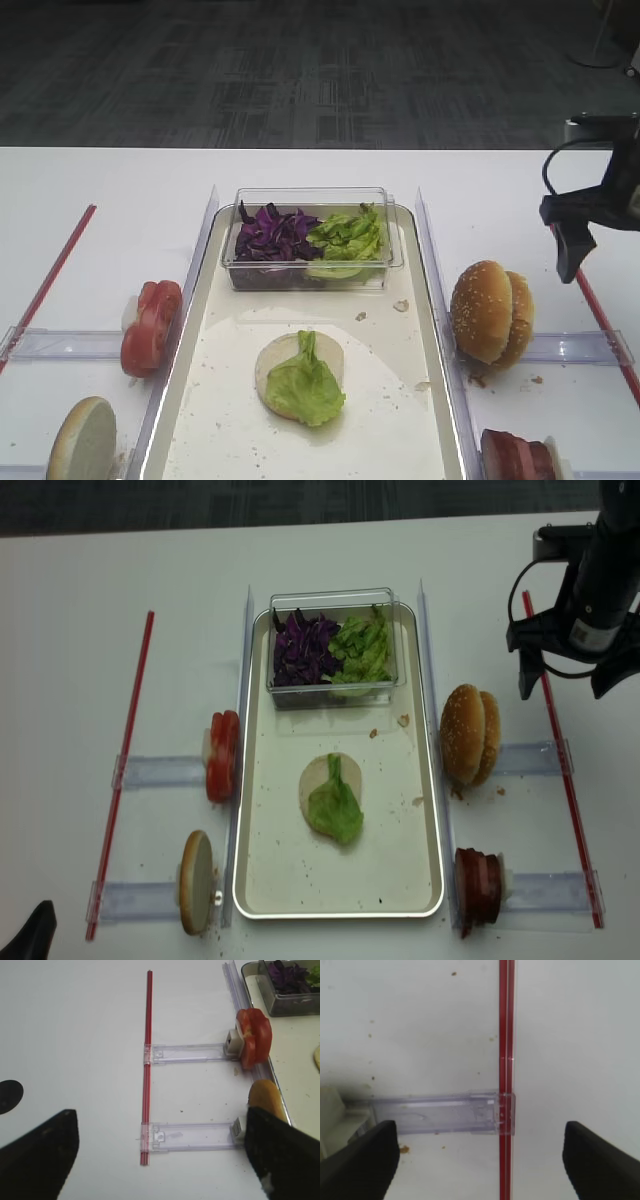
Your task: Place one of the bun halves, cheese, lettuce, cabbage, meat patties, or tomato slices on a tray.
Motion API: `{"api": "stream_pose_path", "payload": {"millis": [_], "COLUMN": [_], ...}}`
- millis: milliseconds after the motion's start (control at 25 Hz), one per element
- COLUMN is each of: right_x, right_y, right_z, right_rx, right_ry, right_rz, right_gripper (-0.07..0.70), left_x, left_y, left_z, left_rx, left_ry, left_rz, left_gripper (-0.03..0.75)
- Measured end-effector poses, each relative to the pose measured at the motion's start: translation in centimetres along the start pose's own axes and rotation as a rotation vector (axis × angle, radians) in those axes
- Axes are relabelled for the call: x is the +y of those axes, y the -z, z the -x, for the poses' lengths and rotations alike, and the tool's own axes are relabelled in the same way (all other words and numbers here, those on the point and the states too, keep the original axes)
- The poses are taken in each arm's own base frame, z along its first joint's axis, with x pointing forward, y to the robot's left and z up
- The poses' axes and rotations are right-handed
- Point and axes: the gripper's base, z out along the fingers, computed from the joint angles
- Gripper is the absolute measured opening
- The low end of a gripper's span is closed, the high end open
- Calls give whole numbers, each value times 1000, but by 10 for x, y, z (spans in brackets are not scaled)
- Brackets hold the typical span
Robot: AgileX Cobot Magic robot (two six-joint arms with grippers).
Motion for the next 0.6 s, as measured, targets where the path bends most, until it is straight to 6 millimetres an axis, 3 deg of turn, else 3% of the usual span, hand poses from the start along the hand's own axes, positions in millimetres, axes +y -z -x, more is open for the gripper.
{"api": "stream_pose_path", "payload": {"millis": [160, 600], "right_x": [-2, -11], "right_y": [15, 23], "right_z": [-35, -152], "right_rx": [-39, -115], "right_ry": [1, 1], "right_rz": [2, 9], "right_gripper": [673, 673], "left_x": [0, 0], "left_y": [0, 0], "left_z": [0, 0], "left_rx": [0, 0], "left_ry": [0, 0], "left_rz": [0, 0], "left_gripper": [617, 617]}}
